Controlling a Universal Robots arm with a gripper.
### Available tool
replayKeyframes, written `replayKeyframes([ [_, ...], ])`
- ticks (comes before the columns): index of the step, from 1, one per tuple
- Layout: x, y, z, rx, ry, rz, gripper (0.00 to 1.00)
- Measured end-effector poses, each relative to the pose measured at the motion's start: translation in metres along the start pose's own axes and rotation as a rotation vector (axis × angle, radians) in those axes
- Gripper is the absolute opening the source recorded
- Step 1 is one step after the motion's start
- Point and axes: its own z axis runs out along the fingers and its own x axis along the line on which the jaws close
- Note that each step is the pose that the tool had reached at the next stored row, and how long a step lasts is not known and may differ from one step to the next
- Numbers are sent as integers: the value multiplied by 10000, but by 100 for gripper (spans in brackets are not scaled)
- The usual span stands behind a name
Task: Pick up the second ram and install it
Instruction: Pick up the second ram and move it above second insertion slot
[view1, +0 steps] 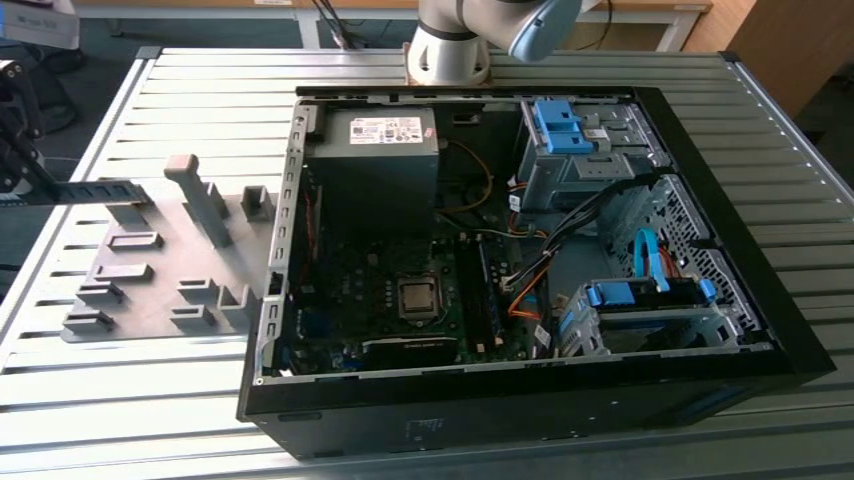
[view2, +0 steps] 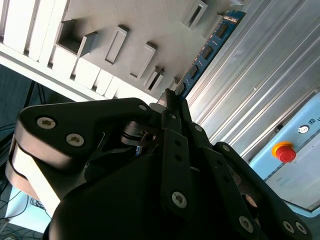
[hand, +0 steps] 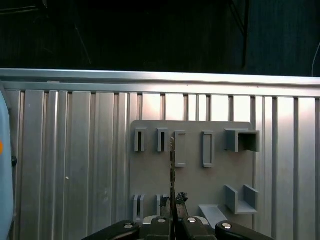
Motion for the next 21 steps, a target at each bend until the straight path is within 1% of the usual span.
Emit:
replayKeyframes([
  [21, -4, 2, -86, 0, 0, 0, 14],
])
